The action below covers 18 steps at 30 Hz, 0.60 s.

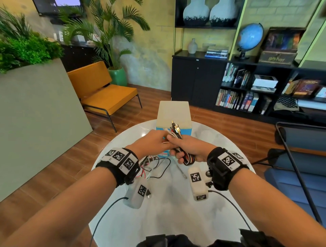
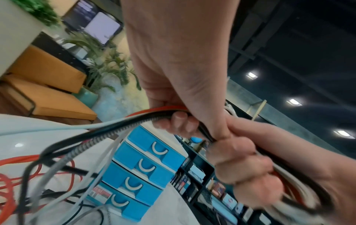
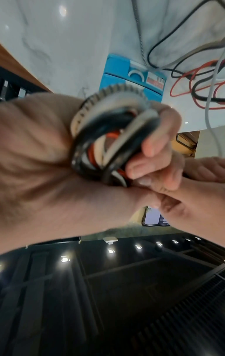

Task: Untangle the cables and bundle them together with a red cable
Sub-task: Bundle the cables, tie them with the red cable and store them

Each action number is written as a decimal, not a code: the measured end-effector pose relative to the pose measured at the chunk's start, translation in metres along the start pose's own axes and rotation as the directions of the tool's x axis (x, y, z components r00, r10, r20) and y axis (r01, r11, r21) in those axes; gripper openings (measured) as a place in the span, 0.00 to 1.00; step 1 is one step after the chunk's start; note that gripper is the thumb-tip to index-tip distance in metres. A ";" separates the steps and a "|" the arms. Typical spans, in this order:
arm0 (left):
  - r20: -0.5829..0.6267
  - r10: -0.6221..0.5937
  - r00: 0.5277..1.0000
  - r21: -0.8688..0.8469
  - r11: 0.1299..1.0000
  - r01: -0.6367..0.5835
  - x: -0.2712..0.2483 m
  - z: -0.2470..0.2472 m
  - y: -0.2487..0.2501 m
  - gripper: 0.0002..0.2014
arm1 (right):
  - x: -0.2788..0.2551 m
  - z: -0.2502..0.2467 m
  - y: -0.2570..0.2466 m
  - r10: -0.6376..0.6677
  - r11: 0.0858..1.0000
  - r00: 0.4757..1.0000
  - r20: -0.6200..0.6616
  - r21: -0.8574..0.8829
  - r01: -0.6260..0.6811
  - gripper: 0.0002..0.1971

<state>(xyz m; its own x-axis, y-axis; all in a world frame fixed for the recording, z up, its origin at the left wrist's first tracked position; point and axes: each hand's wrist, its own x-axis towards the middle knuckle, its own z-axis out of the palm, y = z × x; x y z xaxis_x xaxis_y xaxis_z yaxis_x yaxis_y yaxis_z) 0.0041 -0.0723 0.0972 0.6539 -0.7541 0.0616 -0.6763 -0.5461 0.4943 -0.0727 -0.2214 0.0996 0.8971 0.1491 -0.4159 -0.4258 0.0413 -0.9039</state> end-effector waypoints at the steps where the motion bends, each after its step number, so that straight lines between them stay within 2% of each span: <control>1: 0.033 -0.021 0.999 -0.016 1.000 0.022 0.001 -0.001 -0.002 0.13 | 0.000 0.000 0.000 0.012 1.000 1.000 0.007 -0.008 -0.012 0.15; 4: 0.184 -0.097 0.978 -0.153 0.980 0.126 0.001 -0.005 -0.007 0.16 | -0.002 0.004 -0.002 0.049 0.998 0.998 0.038 -0.040 -0.047 0.13; 6: 0.339 -0.113 0.934 -0.246 0.947 0.205 -0.003 -0.009 -0.012 0.20 | -0.004 0.006 -0.003 0.056 0.996 0.998 0.043 -0.079 -0.052 0.14; 8: 0.472 -0.087 0.877 -0.321 0.910 0.263 -0.010 -0.014 -0.020 0.18 | -0.005 0.002 -0.003 0.058 0.995 0.998 0.038 -0.079 -0.055 0.14; 9: 0.501 -0.067 0.863 -0.357 0.892 0.277 -0.014 -0.015 -0.024 0.16 | -0.005 -0.001 -0.002 0.065 0.996 0.997 0.031 -0.061 -0.063 0.16; 11: 0.475 -0.068 0.877 -0.362 0.894 0.265 -0.018 -0.018 -0.031 0.15 | -0.005 -0.006 -0.002 0.089 0.995 0.996 0.021 -0.050 -0.088 0.20; 14: 0.359 -0.113 0.926 -0.174 0.967 0.185 -0.012 -0.015 -0.043 0.12 | -0.007 -0.004 -0.004 0.142 0.981 0.988 0.062 -0.140 -0.133 0.15; 18: 0.261 -0.119 0.958 0.044 0.993 0.111 -0.012 -0.005 -0.075 0.07 | -0.012 -0.004 -0.008 0.161 0.966 0.986 0.039 -0.211 -0.149 0.11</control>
<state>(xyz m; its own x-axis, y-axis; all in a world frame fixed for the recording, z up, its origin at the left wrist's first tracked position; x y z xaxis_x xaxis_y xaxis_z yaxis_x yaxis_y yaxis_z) 0.0484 -0.0203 0.0643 0.6184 -0.7527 -0.2260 -0.6138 -0.6422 0.4592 -0.0800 -0.2273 0.1112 0.8117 0.1923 -0.5515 -0.5204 -0.1905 -0.8324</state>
